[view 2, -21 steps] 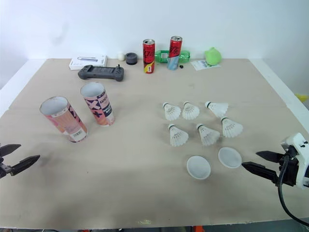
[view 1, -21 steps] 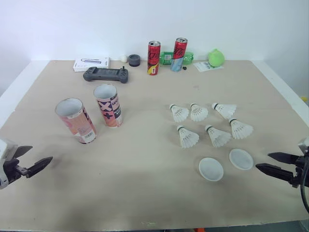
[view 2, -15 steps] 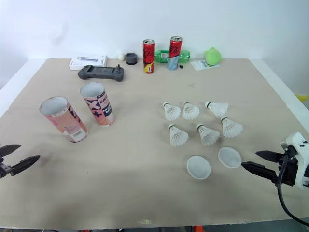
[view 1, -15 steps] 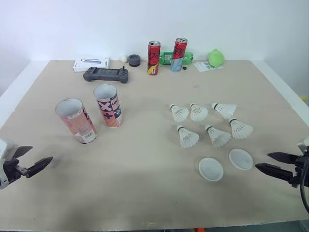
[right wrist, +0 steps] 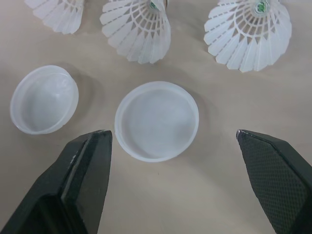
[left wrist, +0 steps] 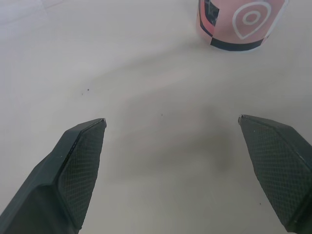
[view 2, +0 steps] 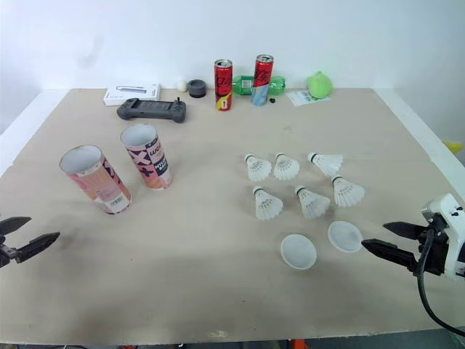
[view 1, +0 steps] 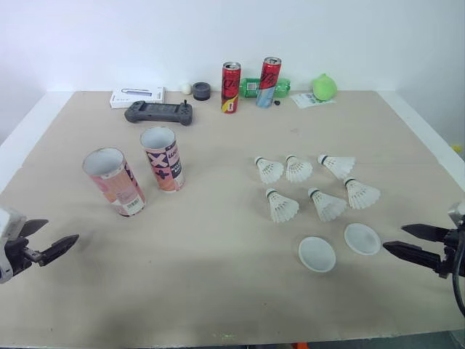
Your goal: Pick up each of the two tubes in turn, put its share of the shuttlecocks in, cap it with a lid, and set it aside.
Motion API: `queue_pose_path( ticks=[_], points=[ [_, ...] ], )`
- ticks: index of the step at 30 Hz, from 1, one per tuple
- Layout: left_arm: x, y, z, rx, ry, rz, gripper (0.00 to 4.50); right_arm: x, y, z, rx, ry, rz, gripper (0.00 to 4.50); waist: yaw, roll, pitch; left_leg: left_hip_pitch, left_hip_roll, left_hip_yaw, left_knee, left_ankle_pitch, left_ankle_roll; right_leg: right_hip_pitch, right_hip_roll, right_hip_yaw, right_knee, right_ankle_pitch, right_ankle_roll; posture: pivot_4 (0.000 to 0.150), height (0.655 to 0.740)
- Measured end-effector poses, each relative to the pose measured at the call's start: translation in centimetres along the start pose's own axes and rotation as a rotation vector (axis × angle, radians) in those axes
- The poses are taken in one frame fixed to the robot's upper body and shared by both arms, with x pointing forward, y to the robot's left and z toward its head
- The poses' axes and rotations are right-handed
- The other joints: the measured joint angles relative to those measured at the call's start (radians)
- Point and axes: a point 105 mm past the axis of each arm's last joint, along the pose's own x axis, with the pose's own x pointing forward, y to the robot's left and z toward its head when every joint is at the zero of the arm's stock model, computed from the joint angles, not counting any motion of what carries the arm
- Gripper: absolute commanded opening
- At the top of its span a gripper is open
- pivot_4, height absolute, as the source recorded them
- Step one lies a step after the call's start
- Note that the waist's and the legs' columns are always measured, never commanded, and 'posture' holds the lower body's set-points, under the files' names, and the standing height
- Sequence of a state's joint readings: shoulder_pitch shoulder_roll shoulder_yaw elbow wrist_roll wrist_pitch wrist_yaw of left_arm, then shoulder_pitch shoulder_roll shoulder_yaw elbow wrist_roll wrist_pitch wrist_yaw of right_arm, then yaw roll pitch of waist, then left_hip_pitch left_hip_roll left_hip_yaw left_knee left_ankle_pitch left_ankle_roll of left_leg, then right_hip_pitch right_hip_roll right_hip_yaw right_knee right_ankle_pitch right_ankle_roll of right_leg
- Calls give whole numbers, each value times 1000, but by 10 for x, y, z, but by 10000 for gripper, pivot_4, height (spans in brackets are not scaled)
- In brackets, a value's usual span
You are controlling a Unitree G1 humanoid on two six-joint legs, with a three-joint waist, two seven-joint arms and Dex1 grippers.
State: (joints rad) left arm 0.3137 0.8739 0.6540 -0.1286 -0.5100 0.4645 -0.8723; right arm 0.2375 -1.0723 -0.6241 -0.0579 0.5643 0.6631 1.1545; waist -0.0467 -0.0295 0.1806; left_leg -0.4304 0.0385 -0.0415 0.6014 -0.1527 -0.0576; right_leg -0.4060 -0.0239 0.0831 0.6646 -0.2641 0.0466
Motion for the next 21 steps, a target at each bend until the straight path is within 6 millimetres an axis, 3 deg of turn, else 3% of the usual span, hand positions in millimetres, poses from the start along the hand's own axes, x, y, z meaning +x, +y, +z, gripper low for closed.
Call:
queue_pose_path(
  ticks=[2, 4, 6, 8, 9, 11, 14, 17, 21],
  points=[
    [0, 0, 0, -1, -1, 0, 45000, 1, 1, 1, 2, -2, 5, 43895, 0, 0, 0, 0, 0, 0, 0, 0, 0, 0, 0, 0, 0, 0, 0, 1500, 7400],
    [0, -2, 0, -12, -17, 3, 45000, 6, 14, 18, -34, -38, 55, 43895, -2, 1, 0, 1, 1, 2, 0, 0, 0, 0, 1, 2, 1, 0, 0, 1500, 7400],
    [5, -16, 6, -31, -92, -5, 45000, 21, 57, 75, -165, -184, 217, 43895, -12, 4, 1, 4, 5, 10, 0, 0, 0, 0, 2, 5, 2, 4, 1, 1500, 7400],
    [9, -30, 16, -11, -136, -39, 45000, 25, 94, 109, -276, -273, 335, 43895, -8, -1, 0, 6, 9, 9, 1, 0, 0, 1, 5, 4, 2, 4, -1, 1500, 7400],
    [13, -37, 14, -30, -151, -50, 45000, 30, 123, 127, -326, -335, 433, 43895, -3, -6, -2, 6, 10, 9, 1, 0, 0, 1, 6, 3, 1, 4, -2, 1500, 7400],
    [17, -40, 9, -58, -155, -45, 45000, 39, 137, 132, -318, -353, 499, 43895, 0, -8, -3, 6, 10, 10, 1, 0, 0, 1, 6, 3, 1, 4, -2, 1500, 7400],
    [40, -56, 6, -95, -189, -57, 45000, 61, 171, 146, -319, -416, 659, 43895, 3, -8, -3, 2, 10, 13, 4, 1, 0, 0, 4, 4, 1, 5, 1, 1500, 7400],
    [60, -68, 1, -108, -211, -41, 45000, 81, 190, 142, -327, -399, 744, 43895, 5, -9, -4, -1, 10, 14, 5, 1, 0, 0, 4, 5, 0, 6, 3, 1500, 7400],
    [77, -72, -1, -137, -227, -21, 45000, 98, 196, 134, -334, -372, 766, 43895, 5, -9, -4, -2, 10, 12, 5, 1, 1, -1, 6, 4, 1, 8, 6, 1500, 7400]
  ],
)
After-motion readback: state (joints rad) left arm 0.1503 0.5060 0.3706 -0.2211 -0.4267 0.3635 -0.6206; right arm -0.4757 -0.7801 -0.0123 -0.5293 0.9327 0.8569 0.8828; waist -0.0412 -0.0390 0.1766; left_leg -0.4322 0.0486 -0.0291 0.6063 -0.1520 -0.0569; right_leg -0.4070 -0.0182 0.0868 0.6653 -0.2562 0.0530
